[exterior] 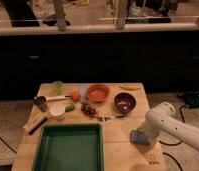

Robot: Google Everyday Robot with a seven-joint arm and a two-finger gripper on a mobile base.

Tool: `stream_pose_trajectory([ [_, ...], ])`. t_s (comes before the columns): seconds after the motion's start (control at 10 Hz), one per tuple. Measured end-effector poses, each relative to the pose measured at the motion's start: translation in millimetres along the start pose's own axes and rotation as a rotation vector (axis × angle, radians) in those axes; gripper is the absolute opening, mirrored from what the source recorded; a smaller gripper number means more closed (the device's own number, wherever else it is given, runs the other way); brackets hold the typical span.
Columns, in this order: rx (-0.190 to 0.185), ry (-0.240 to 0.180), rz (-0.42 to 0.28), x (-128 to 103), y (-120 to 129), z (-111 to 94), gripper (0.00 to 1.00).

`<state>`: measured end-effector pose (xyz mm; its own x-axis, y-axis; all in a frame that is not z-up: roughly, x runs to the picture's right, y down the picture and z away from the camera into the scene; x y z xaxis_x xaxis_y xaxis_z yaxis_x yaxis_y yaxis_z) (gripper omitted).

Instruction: Wipe tray with sponge

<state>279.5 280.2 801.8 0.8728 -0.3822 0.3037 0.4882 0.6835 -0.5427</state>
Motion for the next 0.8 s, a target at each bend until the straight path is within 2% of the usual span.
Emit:
stream_pose_trajectory([
  [0.2, -0.001, -0.002, 0.000, -0.6, 0.4, -1.2, 0.42],
  [0.3, 0.000, -0.004, 0.005, -0.2, -0.2, -0.1, 0.39],
  [0.6, 0.010, -0.005, 0.006, 0.4, -0.4, -0.7, 0.11],
  [0.8, 0.010, -0.008, 0.012, 1.7, 6.4, -2.4, 0.07],
])
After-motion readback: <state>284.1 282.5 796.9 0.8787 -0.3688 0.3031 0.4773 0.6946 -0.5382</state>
